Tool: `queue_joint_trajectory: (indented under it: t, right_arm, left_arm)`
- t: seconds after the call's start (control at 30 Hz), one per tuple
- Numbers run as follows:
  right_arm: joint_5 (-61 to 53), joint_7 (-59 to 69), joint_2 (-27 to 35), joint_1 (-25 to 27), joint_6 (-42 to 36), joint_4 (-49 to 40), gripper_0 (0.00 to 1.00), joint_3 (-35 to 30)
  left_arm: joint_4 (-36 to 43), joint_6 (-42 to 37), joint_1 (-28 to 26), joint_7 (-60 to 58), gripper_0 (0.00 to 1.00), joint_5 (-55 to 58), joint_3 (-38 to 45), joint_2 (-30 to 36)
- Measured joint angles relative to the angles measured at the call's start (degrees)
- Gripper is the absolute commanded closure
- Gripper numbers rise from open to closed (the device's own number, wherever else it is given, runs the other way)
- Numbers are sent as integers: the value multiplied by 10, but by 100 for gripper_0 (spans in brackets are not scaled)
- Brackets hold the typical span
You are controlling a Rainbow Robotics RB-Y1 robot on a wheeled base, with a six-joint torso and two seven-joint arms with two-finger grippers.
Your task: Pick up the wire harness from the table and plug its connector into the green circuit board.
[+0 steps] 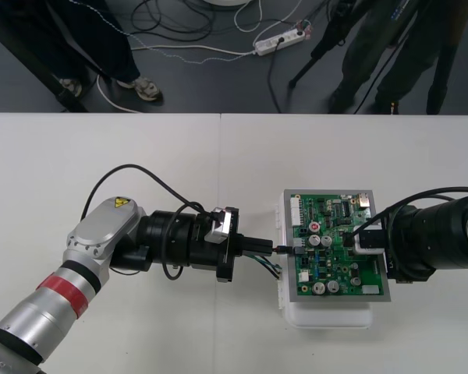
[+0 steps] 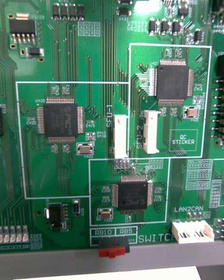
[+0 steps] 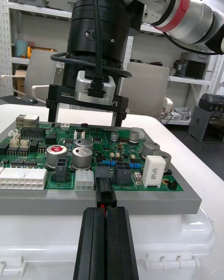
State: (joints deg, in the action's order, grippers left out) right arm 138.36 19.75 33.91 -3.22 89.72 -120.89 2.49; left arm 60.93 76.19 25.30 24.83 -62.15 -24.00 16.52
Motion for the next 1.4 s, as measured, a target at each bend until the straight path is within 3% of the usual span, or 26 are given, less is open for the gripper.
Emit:
queue_joint_trajectory:
  t: [1.4]
  right_arm:
    - [3, 0, -2, 0, 0, 0, 0, 0]
  left_arm:
    - [-1, -8, 0, 0, 100, -1, -7, -4]
